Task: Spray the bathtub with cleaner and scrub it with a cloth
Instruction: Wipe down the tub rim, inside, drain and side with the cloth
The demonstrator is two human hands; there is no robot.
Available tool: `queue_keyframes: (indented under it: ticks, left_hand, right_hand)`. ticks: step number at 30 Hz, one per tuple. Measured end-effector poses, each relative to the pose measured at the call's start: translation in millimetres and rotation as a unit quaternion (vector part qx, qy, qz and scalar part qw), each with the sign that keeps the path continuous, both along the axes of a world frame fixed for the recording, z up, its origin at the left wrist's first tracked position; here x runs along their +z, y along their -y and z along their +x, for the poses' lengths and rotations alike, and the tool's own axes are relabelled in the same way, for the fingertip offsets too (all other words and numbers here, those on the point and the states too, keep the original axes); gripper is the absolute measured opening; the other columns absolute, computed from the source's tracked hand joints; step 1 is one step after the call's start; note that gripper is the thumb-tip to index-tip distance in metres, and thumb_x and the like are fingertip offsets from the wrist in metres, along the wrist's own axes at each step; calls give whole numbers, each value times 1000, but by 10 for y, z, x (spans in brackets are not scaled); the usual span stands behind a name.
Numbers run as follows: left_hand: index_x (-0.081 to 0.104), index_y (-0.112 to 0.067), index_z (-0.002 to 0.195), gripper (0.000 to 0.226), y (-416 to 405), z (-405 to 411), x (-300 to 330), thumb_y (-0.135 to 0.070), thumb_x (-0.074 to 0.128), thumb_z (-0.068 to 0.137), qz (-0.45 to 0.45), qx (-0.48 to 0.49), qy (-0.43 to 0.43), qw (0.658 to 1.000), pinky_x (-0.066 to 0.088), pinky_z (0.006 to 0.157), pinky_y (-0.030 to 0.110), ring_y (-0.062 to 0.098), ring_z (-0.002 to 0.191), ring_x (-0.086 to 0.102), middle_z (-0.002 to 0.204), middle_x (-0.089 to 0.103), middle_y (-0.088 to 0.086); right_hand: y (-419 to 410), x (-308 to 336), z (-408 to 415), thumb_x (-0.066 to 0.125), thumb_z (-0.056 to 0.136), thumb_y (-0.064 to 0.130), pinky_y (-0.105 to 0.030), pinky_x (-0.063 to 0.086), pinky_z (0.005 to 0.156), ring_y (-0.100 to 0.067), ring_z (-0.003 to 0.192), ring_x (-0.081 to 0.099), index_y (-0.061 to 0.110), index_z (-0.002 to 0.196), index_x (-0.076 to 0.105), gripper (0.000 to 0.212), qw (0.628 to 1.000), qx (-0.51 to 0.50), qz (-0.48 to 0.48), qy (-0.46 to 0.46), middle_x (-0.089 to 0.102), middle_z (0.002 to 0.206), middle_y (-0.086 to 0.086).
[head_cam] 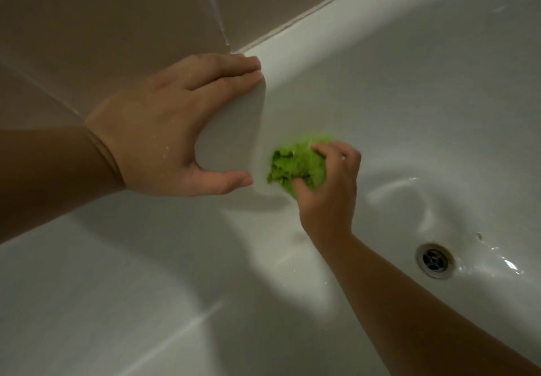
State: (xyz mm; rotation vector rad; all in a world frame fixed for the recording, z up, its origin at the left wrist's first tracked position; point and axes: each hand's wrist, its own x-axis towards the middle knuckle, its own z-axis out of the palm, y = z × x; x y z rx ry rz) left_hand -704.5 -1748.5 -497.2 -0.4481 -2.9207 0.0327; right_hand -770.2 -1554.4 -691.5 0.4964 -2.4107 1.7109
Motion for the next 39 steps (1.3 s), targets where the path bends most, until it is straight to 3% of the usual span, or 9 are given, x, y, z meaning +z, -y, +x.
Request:
queue_keyframes:
  ticks: [8,11,15,18,21,26,30,35,39]
  left_hand:
    - [45,3,149,104,-28,-83,6,-70,70,79,-7,-15,1,1000,39,116,52,33,143,45,154,45,19]
    - [45,3,149,104,-40,-104,8,-70,70,79,-5,-14,3,1000,39,117,51,32,143,45,154,45,18]
    - [44,2,150,106,-61,-126,1,-69,73,76,-5,-12,4,1000,41,115,53,33,143,45,155,44,18]
    - [43,2,151,109,-86,-154,13,-69,75,74,-2,-11,13,1000,40,115,53,32,145,43,156,42,18]
    - [41,0,153,111,-122,-198,25,-69,75,73,-4,-5,16,1000,41,114,53,32,146,41,158,41,17]
    - [41,4,151,112,-184,-347,18,-70,74,74,-14,-7,14,1000,41,114,55,35,145,42,156,41,21]
    - [41,5,151,111,-250,-511,12,-72,70,76,-20,-13,13,1000,39,115,56,38,144,42,156,40,22]
    - [38,2,153,113,-389,-755,28,-75,67,77,-18,-2,23,1000,32,122,42,34,146,40,158,39,21]
    - [37,0,155,115,-463,-864,26,-77,67,75,-7,13,23,1000,31,122,41,33,147,38,159,38,19]
  right_hand:
    - [-258,-1086,169,79,63,4,-47,51,92,-28,109,48,25,111,59,56,982,30,153,110,39,129,5]
    - [-214,-846,71,77,63,6,-40,50,95,-28,111,54,20,110,63,51,988,18,93,122,41,123,9]
    - [-69,56,-195,84,66,6,-36,50,100,-23,114,58,13,115,68,52,998,-21,-48,29,46,122,6]
    - [38,685,-404,85,69,7,-41,52,102,-23,121,58,16,121,70,54,988,-35,-148,-13,49,129,-1]
    - [58,789,-528,85,72,5,-47,51,103,-30,127,55,14,125,68,57,983,-13,-179,-41,46,134,-6]
    - [-177,69,-544,83,71,3,-49,49,105,-33,127,52,11,125,65,58,997,13,-72,-37,41,136,-11]
    - [-330,-588,-524,85,65,5,-47,50,103,-30,122,51,18,120,62,61,998,36,33,35,35,134,-1]
    - [-540,-1119,-466,85,62,3,-43,49,96,-37,107,51,20,113,60,59,978,43,170,115,39,126,-7]
    - [-549,-881,-621,79,66,6,-46,51,95,-31,105,52,22,110,61,49,976,48,138,160,35,118,6]
